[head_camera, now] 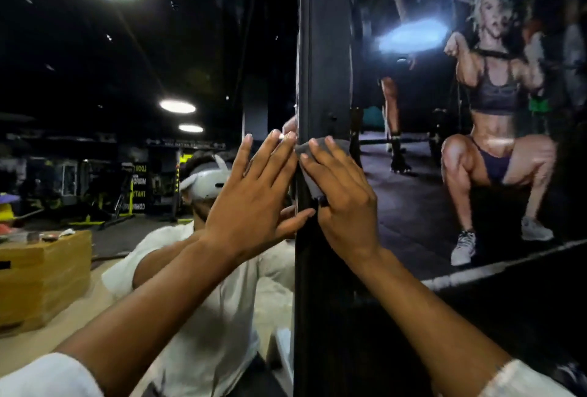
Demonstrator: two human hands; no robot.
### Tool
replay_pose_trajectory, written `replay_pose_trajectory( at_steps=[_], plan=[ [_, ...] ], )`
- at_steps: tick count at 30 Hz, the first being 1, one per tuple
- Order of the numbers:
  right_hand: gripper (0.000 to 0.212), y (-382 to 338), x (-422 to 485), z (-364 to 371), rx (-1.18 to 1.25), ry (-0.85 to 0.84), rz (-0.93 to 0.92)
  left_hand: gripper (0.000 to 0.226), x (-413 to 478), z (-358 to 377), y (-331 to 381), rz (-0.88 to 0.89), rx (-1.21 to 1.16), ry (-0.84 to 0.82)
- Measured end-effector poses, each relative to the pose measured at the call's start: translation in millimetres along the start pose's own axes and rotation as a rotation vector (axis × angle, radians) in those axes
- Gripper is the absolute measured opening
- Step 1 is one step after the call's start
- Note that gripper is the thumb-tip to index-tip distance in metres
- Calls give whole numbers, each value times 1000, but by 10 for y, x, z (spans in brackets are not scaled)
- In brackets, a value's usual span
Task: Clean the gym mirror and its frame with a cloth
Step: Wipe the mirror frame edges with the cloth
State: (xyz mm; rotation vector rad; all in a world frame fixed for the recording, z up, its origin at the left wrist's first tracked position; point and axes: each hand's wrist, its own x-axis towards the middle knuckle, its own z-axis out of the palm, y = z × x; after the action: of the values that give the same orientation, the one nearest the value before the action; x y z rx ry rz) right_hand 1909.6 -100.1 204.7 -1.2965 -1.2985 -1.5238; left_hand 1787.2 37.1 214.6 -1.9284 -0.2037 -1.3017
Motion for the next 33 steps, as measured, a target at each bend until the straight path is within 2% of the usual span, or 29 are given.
replay_pose_trajectory(
  at_steps=[4, 7, 9, 12, 14, 16, 19, 21, 23, 25, 27, 29, 31, 33],
  plan=[
    [63, -14, -248, -225, -40, -56, -78, 101, -279, 60, 142, 14, 35, -15],
    [54, 17, -152, -437, -107, -35, -132, 105, -454, 70, 261, 19, 35, -11],
    [50, 76, 122, -500, -161, -24, -112, 105, -486, 98, 270, 24, 4, 2],
    [64, 131, 592, -479, -191, -65, -63, 103, -485, 88, 243, 32, -23, -8],
    [63, 88, 656, -379, -159, -116, 4, 98, -490, 90, 249, 26, -14, -5],
    [64, -19, 358, -264, -132, -115, 44, 94, -501, 90, 267, 12, 3, -10],
    [70, -192, -505, -253, -103, -139, -46, 92, -548, 93, 288, 19, -7, -18],
    [56, -232, -827, -391, -74, -240, -150, 94, -625, 93, 307, 31, -28, -42],
    [43, -176, -651, -507, -90, -281, -227, 97, -707, 100, 341, 39, -32, -51],
    [36, -135, -193, -570, -158, -216, -231, 99, -745, 109, 367, 38, -24, -38],
    [37, -73, 321, -559, -237, -122, -188, 99, -765, 107, 381, 24, -27, -12],
    [39, -58, 643, -483, -263, -128, -144, 102, -801, 103, 393, -20, -43, 13],
    [45, -107, 623, -342, -256, -205, -110, 105, -846, 104, 413, -83, -61, 25],
    [48, -183, 236, -217, -252, -196, -91, 105, -880, 118, 440, -104, -63, 15]
  ],
)
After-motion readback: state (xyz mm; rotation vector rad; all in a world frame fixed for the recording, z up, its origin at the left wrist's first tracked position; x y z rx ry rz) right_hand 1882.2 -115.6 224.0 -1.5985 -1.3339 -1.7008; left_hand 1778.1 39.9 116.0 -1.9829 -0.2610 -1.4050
